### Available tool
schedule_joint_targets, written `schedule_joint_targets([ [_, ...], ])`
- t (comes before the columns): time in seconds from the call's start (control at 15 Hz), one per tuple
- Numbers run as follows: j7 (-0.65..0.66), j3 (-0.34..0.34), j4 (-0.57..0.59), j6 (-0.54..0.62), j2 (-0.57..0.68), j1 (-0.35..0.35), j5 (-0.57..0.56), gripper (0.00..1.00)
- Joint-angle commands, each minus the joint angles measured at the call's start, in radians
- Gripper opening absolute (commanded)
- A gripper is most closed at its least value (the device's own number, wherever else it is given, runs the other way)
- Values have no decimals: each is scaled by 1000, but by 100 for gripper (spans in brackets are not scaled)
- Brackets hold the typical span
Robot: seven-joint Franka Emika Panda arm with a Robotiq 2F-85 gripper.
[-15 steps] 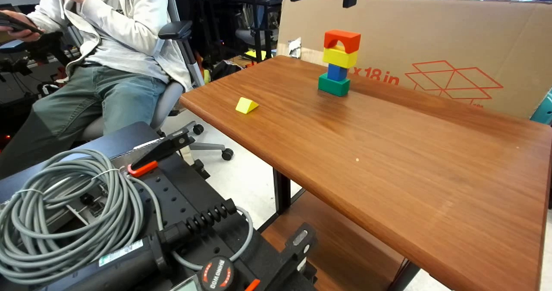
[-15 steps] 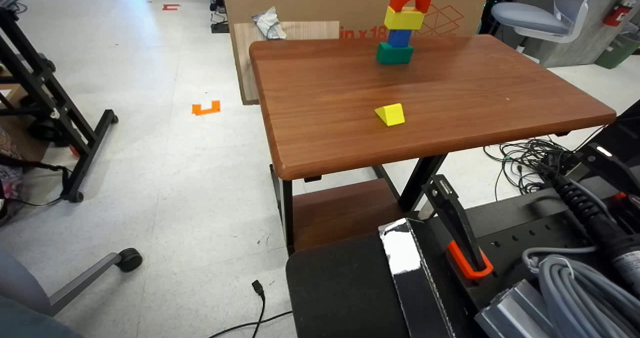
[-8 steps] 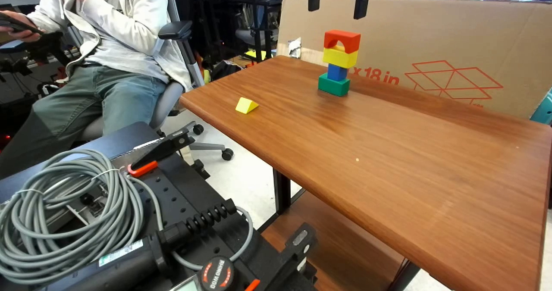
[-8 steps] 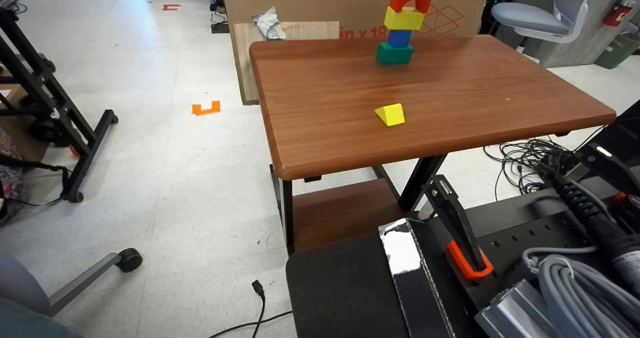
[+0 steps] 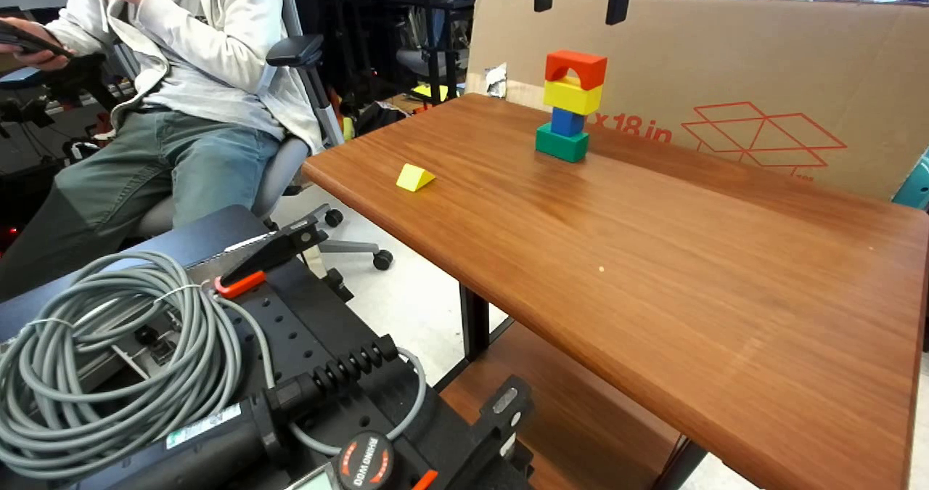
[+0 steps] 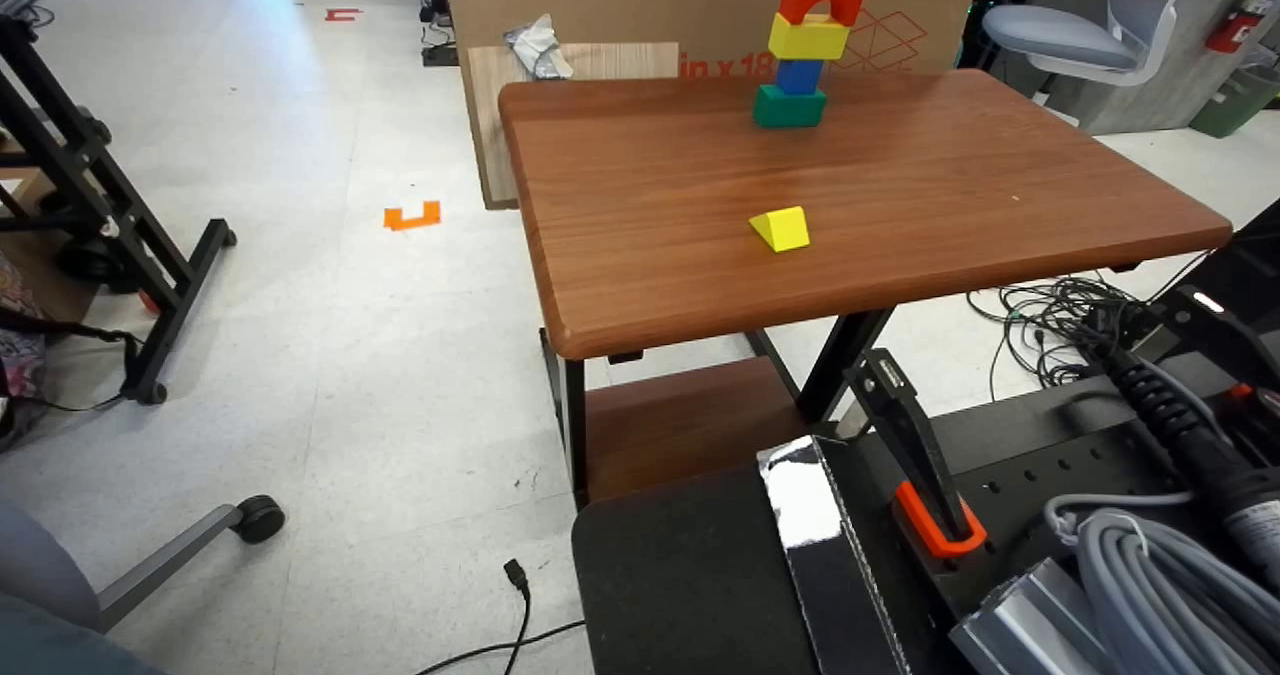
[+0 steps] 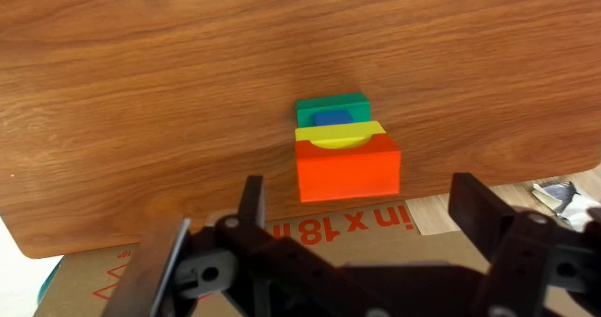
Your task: Stack up the blocks in opposite order
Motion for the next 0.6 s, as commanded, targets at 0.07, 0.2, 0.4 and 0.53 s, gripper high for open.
schedule_joint_targets([
  [0.07,52,-27,100,-50,82,30,-24,100],
  [0.2,44,-25,121,-60,106,31,-17,100],
  [0.4,48,-34,138,-54,132,46,-39,100],
  [0.53,49,-41,148,-55,146,57,-61,100],
])
